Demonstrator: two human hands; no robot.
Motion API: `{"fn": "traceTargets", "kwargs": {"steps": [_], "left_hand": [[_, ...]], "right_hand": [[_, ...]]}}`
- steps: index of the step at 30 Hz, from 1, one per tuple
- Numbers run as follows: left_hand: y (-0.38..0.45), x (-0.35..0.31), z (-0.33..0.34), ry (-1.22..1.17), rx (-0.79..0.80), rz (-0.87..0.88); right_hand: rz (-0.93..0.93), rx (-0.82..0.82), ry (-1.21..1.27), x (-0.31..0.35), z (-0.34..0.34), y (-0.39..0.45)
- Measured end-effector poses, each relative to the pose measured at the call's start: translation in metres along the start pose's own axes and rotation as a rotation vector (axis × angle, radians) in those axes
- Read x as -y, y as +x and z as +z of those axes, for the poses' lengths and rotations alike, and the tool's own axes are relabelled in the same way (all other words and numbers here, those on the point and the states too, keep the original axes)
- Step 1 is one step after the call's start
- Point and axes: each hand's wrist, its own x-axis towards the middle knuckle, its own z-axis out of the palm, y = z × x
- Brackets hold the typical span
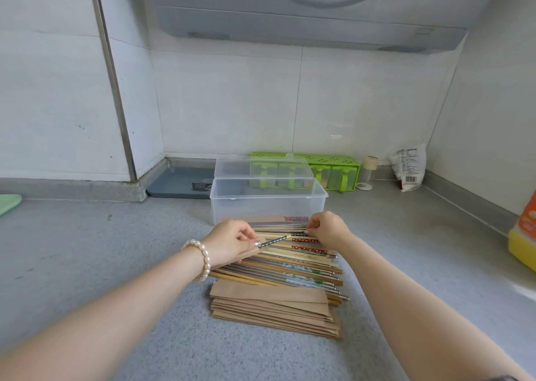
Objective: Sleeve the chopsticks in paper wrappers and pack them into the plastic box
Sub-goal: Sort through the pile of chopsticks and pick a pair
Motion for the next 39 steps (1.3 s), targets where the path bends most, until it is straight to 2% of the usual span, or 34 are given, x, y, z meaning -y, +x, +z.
{"fn": "traceTargets", "kwargs": {"steps": [7, 15, 22, 25, 32, 39], "left_hand": [[0.007, 0.006, -0.003, 0.019, 0.072, -0.008], [0.007, 0.004, -0.004, 0.020, 0.099, -0.015], [0.003, 0.006, -0.009, 0.045, 0.085, -0.030], [0.001, 0.004, -0.012, 0.043, 0.079, -0.023], [-0.010, -0.007, -0.025, 0.011, 0.042, -0.001], [-0.025, -0.013, -0.035, 0.021, 0.019, 0.023]], "right_hand": [[-0.044, 0.100, 0.103, -0.007, -0.008, 0.005], [0.001, 0.049, 0.237, -0.009, -0.002, 0.004], [-0.108, -0.054, 0.146, -0.007, -0.001, -0.001], [-0.114, 0.006, 0.192, -0.005, -0.021, -0.006], [-0.132, 0.196, 0.642, -0.016, -0.106, -0.045], [-0.114, 0.262, 0.572, -0.019, -0.141, -0.071]]}}
